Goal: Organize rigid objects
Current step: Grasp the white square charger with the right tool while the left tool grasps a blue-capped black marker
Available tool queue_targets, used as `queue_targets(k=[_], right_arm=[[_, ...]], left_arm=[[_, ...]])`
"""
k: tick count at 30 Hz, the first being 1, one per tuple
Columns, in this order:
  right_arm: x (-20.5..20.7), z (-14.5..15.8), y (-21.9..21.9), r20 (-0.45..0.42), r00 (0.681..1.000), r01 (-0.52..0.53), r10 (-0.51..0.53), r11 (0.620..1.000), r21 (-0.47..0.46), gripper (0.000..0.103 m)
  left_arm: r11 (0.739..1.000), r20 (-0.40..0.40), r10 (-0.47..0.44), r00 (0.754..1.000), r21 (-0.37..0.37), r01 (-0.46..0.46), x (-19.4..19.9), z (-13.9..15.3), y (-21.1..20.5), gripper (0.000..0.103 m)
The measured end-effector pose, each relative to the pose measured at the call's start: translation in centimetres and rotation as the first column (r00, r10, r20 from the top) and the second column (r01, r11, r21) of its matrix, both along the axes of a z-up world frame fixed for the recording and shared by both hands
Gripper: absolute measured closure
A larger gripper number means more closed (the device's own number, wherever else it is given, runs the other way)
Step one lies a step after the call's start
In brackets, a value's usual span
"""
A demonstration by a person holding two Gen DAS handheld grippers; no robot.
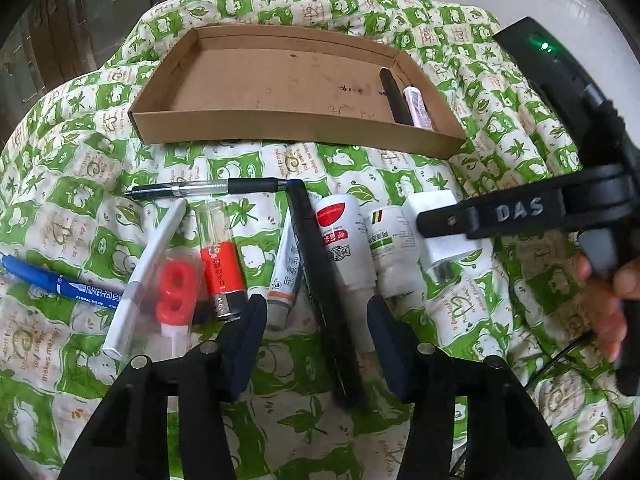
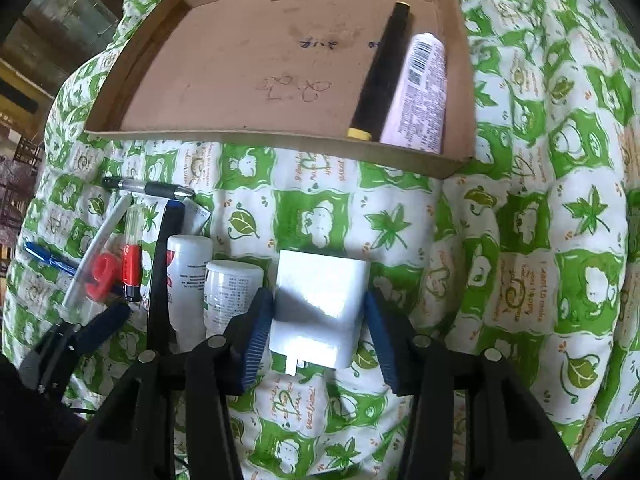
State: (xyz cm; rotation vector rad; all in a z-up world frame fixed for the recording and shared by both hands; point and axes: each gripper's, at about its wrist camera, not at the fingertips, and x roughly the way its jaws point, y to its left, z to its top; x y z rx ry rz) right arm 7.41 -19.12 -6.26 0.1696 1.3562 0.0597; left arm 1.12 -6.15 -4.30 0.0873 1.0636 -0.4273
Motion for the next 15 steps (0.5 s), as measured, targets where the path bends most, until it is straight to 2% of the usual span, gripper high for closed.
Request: queue_targets(k=[3, 5, 8, 9, 12, 14, 15], right_arm=[[-0.2, 0.4, -0.6, 0.004, 1.000, 0.001, -0.001, 1.000, -0.012, 0.057], [-0.2, 0.2, -0.7, -0.005, 1.000, -0.008, 0.008, 1.000, -0.010, 0.057], [-0.2, -0.4, -0.3, -0.004, 1.000, -0.020, 0.020, 1.000, -0.021, 0.055], [-0.2, -0.5, -0.1, 0.000, 1.000, -0.025, 0.025, 0.999, -0.031, 0.054], [0.1, -1.1, 0.2, 0.000, 0.999, -0.033, 0.033, 0.998, -0.049, 0.053], [0.4, -1.9, 0.3, -0.011, 0.999, -0.034, 0.034, 0.998, -0.049, 0.053], [0.5, -2.0, 0.3, -0.015, 0.999, -0.034, 0.034, 0.998, -0.051, 0.053]], left_arm=[[1.000, 0.005, -0.007, 1.000, 0.004, 0.007, -0.1, -0.1, -0.2, 0.048], [1.000, -0.005, -0.012, 1.000, 0.023, 0.012, 0.4, -0.6, -0.6, 0.061], [1.000, -0.004, -0.009, 1.000, 0.026, 0.009, 1.3, -1.0, -1.2, 0.064], [1.000, -0.005, -0.006, 1.000, 0.017, 0.006, 1.5, -1.0, -1.3, 0.069], [1.000, -0.013, 0.001, 1.000, -0.006, -0.001, 1.9, -1.1, -1.2, 0.070], [1.000, -0.022, 0.005, 1.000, -0.015, -0.005, 1.9, -1.1, -1.0, 0.076], [1.000, -0.030, 0.007, 1.000, -0.019, -0.007, 1.9, -1.1, -0.9, 0.083]])
